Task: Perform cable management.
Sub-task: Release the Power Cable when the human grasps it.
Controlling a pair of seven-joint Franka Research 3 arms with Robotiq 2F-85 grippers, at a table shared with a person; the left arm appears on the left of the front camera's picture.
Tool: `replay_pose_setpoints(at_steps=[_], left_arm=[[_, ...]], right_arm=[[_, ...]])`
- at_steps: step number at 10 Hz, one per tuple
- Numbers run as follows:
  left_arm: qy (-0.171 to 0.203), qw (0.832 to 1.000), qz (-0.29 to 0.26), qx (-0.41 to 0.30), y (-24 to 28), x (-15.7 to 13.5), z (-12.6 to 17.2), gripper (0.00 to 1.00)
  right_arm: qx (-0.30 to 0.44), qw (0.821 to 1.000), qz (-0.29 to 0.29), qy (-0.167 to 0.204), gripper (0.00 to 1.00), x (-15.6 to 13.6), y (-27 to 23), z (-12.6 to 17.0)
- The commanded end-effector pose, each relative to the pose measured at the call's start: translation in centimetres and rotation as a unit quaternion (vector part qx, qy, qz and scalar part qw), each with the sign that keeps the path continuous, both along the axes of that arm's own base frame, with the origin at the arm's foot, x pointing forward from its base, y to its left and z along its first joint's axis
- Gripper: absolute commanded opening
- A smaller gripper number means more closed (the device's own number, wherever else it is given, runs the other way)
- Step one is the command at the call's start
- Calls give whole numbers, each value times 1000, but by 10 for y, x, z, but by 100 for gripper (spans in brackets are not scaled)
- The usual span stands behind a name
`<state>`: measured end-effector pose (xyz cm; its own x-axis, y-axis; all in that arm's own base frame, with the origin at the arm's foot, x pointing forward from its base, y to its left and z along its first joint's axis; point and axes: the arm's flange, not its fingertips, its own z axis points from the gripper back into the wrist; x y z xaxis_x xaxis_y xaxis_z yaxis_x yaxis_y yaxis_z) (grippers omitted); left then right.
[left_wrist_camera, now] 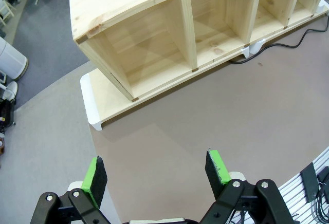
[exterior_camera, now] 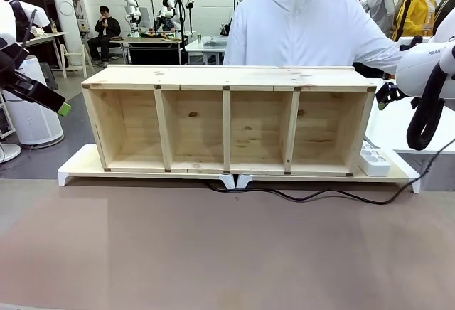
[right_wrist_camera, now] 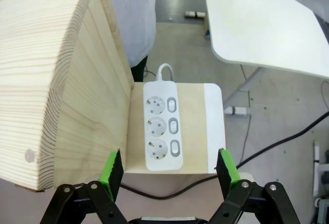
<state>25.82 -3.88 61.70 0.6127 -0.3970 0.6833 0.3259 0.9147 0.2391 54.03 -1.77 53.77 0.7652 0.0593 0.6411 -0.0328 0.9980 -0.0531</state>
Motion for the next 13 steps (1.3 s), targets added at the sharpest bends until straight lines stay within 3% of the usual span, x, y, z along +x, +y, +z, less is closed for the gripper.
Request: replay_pose_setpoints(at_steps=[1, 13], left_arm=[[-1, 1000, 2, 2, 0, 0, 0, 100], [-1, 1000, 2, 2, 0, 0, 0, 100]], right_arm=[[1, 1000, 0, 0, 93, 0, 0, 0], [1, 1000, 0, 0, 93, 0, 0, 0]])
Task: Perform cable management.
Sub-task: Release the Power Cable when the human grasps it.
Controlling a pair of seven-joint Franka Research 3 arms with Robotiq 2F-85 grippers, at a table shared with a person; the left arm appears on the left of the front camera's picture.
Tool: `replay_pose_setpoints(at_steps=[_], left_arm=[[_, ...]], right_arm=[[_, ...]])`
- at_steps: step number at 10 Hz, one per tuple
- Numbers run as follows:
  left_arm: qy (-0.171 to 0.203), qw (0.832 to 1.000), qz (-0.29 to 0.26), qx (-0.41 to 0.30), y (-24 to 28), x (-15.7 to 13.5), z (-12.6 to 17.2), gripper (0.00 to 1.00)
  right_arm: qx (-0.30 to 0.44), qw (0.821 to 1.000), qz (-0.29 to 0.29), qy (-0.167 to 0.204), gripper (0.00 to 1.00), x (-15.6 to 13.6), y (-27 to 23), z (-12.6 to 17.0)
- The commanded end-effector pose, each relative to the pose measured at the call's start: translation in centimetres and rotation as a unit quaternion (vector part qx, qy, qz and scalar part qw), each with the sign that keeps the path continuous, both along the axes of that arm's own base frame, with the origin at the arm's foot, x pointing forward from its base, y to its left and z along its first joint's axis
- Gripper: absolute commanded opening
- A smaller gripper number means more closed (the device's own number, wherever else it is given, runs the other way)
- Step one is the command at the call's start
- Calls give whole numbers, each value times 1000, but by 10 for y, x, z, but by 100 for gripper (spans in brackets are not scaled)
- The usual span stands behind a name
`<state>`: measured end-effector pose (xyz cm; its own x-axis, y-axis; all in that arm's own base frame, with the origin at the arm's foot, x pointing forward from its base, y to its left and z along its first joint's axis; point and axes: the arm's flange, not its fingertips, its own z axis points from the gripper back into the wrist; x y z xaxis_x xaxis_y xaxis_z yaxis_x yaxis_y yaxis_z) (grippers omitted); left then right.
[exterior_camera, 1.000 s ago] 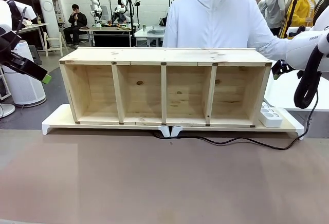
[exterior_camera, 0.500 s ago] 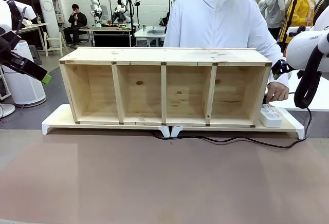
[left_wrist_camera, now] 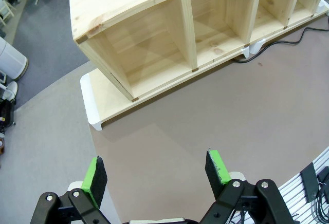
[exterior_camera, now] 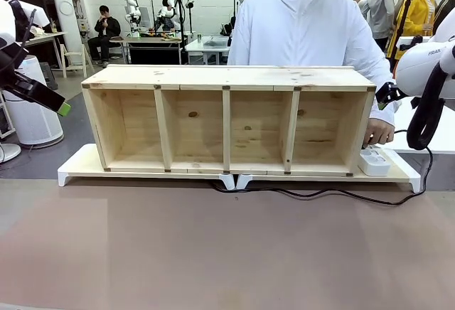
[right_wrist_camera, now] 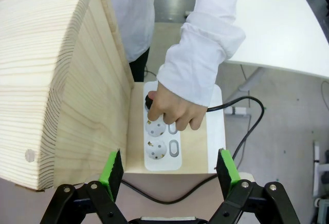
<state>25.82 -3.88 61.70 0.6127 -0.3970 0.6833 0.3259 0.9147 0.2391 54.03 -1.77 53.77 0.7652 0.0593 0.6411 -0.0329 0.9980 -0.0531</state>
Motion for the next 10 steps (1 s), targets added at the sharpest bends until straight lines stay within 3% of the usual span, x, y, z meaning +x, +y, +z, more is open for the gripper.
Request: replay_pose_setpoints(at_steps=[1, 10], left_arm=[[-1, 1000, 2, 2, 0, 0, 0, 100], [-1, 1000, 2, 2, 0, 0, 0, 100]], right_arm=[[1, 1000, 0, 0, 93, 0, 0, 0], [1, 1000, 0, 0, 93, 0, 0, 0]])
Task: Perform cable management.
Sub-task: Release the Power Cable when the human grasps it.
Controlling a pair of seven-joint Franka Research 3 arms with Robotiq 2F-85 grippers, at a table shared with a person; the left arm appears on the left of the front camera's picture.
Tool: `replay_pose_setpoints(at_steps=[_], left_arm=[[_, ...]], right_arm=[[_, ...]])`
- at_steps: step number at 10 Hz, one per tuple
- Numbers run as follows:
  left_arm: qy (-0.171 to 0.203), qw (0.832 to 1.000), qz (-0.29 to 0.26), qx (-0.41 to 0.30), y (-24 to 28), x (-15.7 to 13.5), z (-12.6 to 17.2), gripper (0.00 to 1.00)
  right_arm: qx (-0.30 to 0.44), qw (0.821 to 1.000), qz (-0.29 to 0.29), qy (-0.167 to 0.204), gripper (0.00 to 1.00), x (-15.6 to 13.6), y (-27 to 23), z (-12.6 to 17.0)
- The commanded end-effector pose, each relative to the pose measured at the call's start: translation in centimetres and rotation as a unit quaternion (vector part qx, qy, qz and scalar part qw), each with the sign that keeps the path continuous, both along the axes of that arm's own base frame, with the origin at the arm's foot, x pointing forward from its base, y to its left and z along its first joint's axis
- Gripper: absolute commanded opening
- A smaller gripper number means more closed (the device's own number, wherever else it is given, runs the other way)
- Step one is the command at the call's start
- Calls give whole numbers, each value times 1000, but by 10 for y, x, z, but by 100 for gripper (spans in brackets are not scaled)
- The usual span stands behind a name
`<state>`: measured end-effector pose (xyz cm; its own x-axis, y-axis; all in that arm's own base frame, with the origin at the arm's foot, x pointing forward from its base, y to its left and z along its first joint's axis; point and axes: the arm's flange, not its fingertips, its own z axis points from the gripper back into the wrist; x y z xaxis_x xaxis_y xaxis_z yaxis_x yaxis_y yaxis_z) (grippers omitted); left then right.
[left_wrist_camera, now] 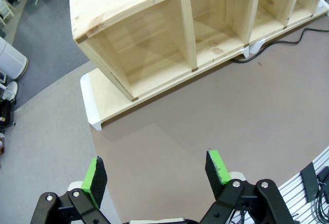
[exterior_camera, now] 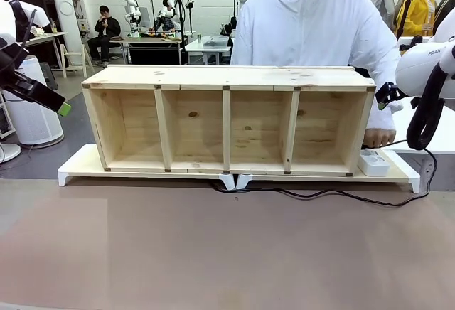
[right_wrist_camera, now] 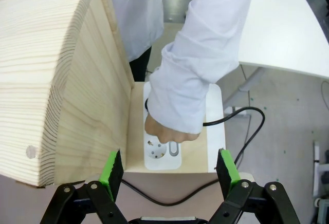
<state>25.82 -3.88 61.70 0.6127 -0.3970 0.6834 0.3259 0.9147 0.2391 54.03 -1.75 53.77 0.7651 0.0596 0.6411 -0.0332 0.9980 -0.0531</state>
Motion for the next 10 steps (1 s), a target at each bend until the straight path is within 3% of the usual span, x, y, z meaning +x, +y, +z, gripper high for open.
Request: replay_pose_setpoints(at_steps=[1, 10], left_arm=[[-1, 1000, 2, 2, 0, 0, 0, 100], [-1, 1000, 2, 2, 0, 0, 0, 100]], right_arm=[[1, 1000, 0, 0, 93, 0, 0, 0], [1, 1000, 0, 0, 93, 0, 0, 0]])
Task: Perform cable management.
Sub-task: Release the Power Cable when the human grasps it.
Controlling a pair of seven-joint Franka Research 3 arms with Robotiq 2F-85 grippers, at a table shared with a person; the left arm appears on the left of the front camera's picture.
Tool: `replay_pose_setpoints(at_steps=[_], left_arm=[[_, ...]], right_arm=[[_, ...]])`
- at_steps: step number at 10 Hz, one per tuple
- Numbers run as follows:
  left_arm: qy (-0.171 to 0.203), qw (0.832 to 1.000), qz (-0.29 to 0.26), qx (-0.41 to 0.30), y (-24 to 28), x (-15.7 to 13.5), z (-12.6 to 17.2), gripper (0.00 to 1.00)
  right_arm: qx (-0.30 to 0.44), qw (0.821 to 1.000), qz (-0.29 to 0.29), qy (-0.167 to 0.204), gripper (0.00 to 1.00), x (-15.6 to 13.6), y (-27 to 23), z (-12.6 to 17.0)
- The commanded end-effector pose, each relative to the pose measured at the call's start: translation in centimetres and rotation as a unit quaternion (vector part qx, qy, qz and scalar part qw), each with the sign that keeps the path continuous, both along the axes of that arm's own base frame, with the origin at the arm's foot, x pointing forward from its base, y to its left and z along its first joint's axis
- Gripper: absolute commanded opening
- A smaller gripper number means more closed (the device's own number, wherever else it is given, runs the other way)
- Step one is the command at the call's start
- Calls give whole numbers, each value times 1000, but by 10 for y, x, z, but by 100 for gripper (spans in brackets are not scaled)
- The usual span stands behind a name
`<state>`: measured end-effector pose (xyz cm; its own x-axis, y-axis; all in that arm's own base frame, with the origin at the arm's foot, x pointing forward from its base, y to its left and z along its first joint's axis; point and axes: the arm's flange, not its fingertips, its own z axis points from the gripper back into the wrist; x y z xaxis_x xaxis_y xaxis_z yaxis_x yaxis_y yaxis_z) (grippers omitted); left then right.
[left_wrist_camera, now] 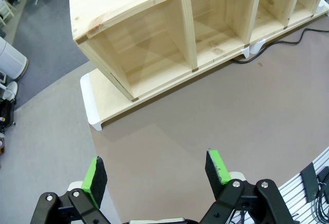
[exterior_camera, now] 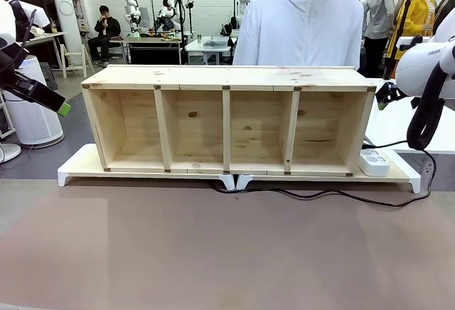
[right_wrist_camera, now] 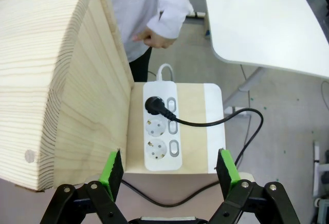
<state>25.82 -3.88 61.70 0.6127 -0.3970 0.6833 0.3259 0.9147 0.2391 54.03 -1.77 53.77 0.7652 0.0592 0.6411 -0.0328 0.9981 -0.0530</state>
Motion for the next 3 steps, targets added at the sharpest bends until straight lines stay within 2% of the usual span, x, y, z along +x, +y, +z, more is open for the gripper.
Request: replay_pose_setpoints(at_steps=[1, 3], left_arm=[[-1, 1000, 2, 2, 0, 0, 0, 100], [-1, 1000, 2, 2, 0, 0, 0, 100]], right_arm=[[1, 1000, 0, 0, 93, 0, 0, 0], [1, 1000, 0, 0, 93, 0, 0, 0]])
